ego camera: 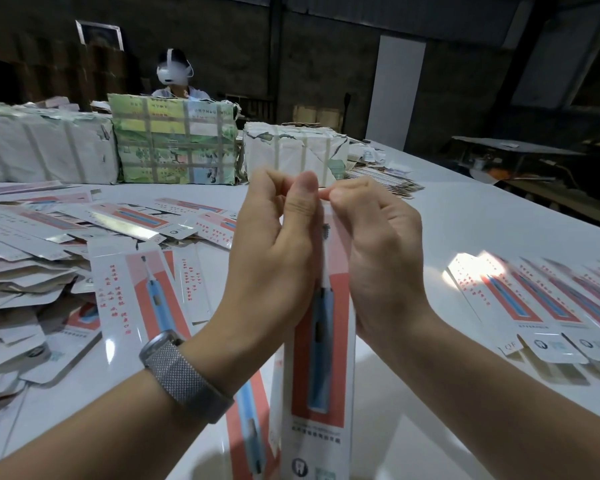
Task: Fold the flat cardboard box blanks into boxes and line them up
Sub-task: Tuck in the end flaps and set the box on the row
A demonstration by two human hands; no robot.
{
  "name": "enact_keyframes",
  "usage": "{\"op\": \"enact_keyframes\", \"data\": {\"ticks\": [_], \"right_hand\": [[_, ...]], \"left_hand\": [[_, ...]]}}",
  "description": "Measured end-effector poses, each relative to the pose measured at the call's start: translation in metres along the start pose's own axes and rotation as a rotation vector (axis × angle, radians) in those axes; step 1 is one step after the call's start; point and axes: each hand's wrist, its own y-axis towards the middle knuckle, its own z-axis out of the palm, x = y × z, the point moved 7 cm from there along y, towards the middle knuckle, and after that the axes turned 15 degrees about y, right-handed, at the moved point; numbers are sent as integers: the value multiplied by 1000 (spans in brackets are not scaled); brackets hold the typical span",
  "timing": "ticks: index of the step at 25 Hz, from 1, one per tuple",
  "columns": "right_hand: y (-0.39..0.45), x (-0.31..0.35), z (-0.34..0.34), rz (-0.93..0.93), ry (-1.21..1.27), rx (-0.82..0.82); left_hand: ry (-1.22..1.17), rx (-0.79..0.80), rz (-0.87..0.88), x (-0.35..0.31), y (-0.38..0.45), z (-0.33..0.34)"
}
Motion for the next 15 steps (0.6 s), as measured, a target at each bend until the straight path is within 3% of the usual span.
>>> {"op": "enact_keyframes", "data": {"ticks": [6,10,15], "right_hand": [[-2,11,5,-120,-129,76],[-1,16,5,-167,-177,94],[1,10,5,-131,-121,106]], "left_hand": [[-82,-57,-164,4,-3,-3],[-220,-1,-289,8,-7,3],[-206,24,-292,5,-7,3]]}}
